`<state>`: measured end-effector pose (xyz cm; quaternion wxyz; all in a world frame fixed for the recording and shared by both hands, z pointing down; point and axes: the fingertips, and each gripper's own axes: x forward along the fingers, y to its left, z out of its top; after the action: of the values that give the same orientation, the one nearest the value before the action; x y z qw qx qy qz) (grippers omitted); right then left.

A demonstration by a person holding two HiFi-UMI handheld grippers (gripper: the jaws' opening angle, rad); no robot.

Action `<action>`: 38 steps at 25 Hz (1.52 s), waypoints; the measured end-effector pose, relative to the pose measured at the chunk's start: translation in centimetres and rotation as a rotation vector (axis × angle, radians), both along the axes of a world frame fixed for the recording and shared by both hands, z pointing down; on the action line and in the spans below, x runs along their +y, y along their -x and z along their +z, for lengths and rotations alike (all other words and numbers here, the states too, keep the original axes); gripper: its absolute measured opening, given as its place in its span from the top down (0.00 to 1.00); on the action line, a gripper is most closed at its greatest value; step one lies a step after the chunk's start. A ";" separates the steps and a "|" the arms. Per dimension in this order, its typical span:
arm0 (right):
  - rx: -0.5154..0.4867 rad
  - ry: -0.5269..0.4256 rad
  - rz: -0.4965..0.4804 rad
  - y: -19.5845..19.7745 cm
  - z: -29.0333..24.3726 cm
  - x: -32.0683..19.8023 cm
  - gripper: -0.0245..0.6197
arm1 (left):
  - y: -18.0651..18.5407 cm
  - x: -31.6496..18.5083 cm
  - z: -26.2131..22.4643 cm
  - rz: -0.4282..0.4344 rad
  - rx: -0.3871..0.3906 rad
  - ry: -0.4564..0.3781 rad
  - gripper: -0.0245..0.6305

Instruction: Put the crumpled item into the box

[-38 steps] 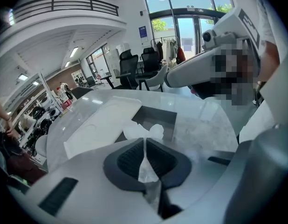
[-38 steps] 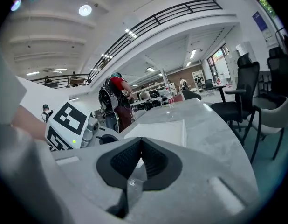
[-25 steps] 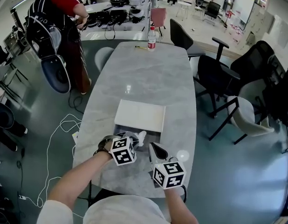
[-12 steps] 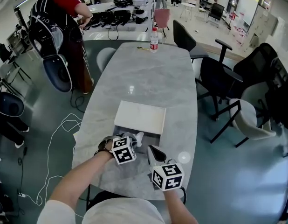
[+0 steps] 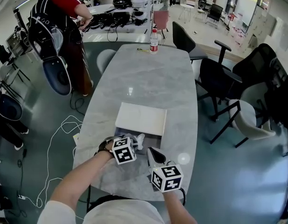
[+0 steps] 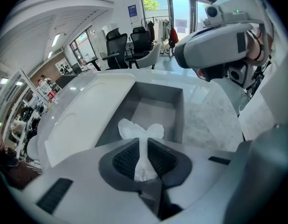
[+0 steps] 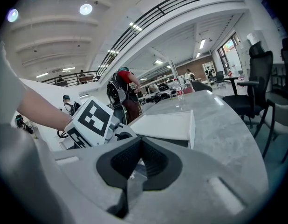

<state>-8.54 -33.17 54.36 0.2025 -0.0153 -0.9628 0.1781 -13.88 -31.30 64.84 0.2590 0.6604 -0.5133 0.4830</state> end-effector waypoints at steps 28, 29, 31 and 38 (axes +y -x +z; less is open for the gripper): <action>-0.023 -0.183 0.181 -1.0 -7.6 3.7 0.95 | 1.8 3.6 -13.5 -0.158 0.152 -0.474 0.78; -0.026 -0.190 0.181 -0.9 -8.0 3.9 0.95 | 1.9 4.0 -14.2 -0.176 0.166 -0.497 0.78; -0.033 -0.202 0.184 -0.6 -8.6 4.4 0.95 | 2.0 4.8 -15.4 -0.216 0.202 -0.547 0.80; -0.071 -0.227 0.207 -0.1 -10.9 5.5 0.95 | 1.6 7.5 -18.9 -0.343 0.285 -0.719 0.86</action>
<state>-8.40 -27.65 43.44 0.1491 0.1005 -0.9798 0.0874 -15.46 -23.84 45.90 0.1573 0.6738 -0.7107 0.1271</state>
